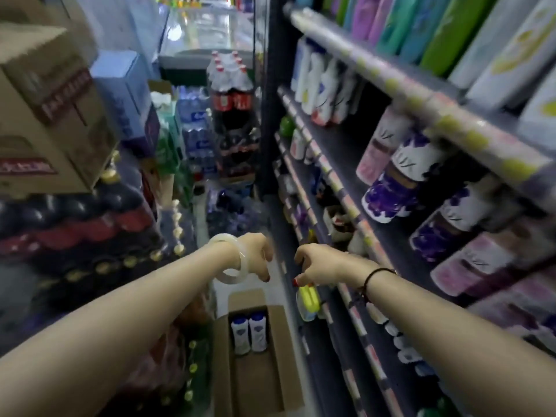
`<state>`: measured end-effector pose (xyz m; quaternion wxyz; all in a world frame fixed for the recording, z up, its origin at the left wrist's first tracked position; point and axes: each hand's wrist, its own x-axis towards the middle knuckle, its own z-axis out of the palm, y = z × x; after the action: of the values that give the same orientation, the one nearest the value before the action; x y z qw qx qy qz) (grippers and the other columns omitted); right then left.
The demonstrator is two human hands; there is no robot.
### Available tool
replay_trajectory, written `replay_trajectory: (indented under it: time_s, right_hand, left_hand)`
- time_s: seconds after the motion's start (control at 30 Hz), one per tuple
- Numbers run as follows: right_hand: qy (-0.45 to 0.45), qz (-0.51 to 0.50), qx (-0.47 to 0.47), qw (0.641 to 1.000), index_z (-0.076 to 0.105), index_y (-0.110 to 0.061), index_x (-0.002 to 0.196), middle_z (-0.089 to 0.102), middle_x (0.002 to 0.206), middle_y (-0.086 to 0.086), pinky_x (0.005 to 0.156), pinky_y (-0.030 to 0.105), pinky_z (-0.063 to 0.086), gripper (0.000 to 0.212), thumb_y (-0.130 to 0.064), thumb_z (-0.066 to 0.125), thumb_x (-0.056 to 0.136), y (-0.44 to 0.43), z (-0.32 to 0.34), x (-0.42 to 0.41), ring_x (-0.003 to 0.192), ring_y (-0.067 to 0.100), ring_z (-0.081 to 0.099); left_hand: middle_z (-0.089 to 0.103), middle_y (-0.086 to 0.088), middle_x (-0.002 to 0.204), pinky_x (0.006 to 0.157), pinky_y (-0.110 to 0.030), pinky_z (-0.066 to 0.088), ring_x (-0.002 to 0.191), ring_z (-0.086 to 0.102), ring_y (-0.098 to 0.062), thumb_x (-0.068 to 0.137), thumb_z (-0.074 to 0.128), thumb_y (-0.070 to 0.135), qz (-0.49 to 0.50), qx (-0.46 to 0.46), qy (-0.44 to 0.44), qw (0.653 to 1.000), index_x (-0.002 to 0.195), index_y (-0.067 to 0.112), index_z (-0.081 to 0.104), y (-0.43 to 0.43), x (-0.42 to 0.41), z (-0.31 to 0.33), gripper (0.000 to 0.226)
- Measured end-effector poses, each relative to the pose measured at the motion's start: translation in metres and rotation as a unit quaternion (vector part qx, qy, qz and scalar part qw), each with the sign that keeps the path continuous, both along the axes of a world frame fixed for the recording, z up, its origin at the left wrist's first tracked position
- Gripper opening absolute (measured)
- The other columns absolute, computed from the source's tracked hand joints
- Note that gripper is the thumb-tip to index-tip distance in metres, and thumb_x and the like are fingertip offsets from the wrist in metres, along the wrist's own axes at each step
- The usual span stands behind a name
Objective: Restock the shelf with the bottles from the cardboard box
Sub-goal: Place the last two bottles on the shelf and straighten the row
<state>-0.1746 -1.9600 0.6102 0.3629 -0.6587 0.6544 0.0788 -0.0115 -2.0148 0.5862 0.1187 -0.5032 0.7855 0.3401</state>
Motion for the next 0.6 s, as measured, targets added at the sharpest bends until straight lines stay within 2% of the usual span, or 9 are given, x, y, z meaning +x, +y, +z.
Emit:
replay_trajectory:
  time_s: [0.1, 0.27, 0.37, 0.43, 0.53, 0.6]
  right_hand:
    - [-0.001, 0.028, 0.029, 0.999, 0.048, -0.012, 0.127, 0.058, 0.121, 0.005, 0.075, 0.028, 0.047, 0.058, -0.037, 0.069, 0.079, -0.023, -0.050, 0.005, 0.102, 0.021, 0.058]
    - [0.001, 0.060, 0.073, 0.996, 0.049, -0.013, 0.127, 0.057, 0.124, 0.005, 0.081, 0.029, 0.047, 0.055, -0.034, 0.069, 0.080, -0.054, -0.137, 0.015, 0.109, 0.023, 0.057]
    - [0.002, 0.066, 0.101, 0.993, 0.050, -0.012, 0.124, 0.060, 0.122, 0.008, 0.084, 0.033, 0.050, 0.053, -0.032, 0.070, 0.080, -0.067, -0.198, 0.022, 0.106, 0.023, 0.059]
    - [-0.002, 0.077, 0.115, 0.990, 0.048, -0.011, 0.127, 0.057, 0.127, 0.009, 0.089, 0.033, 0.048, 0.053, -0.028, 0.068, 0.082, -0.075, -0.242, 0.025, 0.112, 0.025, 0.057]
    - [-0.007, 0.083, 0.135, 0.987, 0.047, -0.010, 0.128, 0.055, 0.130, 0.010, 0.094, 0.035, 0.048, 0.052, -0.026, 0.066, 0.083, -0.085, -0.312, 0.028, 0.116, 0.026, 0.055]
    - [-0.003, 0.083, 0.144, 0.986, 0.048, -0.010, 0.126, 0.056, 0.128, 0.012, 0.093, 0.037, 0.049, 0.051, -0.026, 0.066, 0.082, -0.090, -0.362, 0.029, 0.114, 0.027, 0.056]
  left_hand:
    - [0.064, 0.000, 0.107, 0.088, -0.038, 0.053, 0.097, 0.061, -0.020, 0.066, 0.079, 0.028, 0.038, 0.033, -0.019, 0.999, 0.113, 0.017, 0.059, -0.020, 0.010, -0.048, 0.052]
    - [0.061, 0.000, 0.101, 0.085, -0.035, 0.054, 0.096, 0.061, -0.020, 0.065, 0.079, 0.020, 0.087, 0.087, -0.029, 0.992, 0.111, 0.015, 0.060, -0.039, 0.023, -0.138, 0.050]
    - [0.064, -0.005, 0.107, 0.084, -0.034, 0.055, 0.097, 0.062, -0.023, 0.068, 0.077, 0.017, 0.097, 0.118, -0.043, 0.987, 0.114, 0.011, 0.059, -0.048, 0.030, -0.201, 0.049]
    - [0.064, -0.008, 0.107, 0.083, -0.034, 0.055, 0.098, 0.062, -0.024, 0.070, 0.076, 0.016, 0.104, 0.133, -0.058, 0.984, 0.111, 0.010, 0.060, -0.054, 0.033, -0.248, 0.045]
    - [0.064, -0.006, 0.091, 0.068, -0.031, 0.053, 0.086, 0.063, -0.024, 0.066, 0.078, 0.019, 0.108, 0.152, -0.077, 0.980, 0.095, 0.012, 0.063, -0.058, 0.037, -0.320, 0.034]
    - [0.059, -0.002, 0.077, 0.062, -0.027, 0.048, 0.077, 0.061, -0.021, 0.066, 0.078, 0.020, 0.118, 0.163, -0.078, 0.976, 0.076, 0.015, 0.060, -0.060, 0.040, -0.369, 0.021]
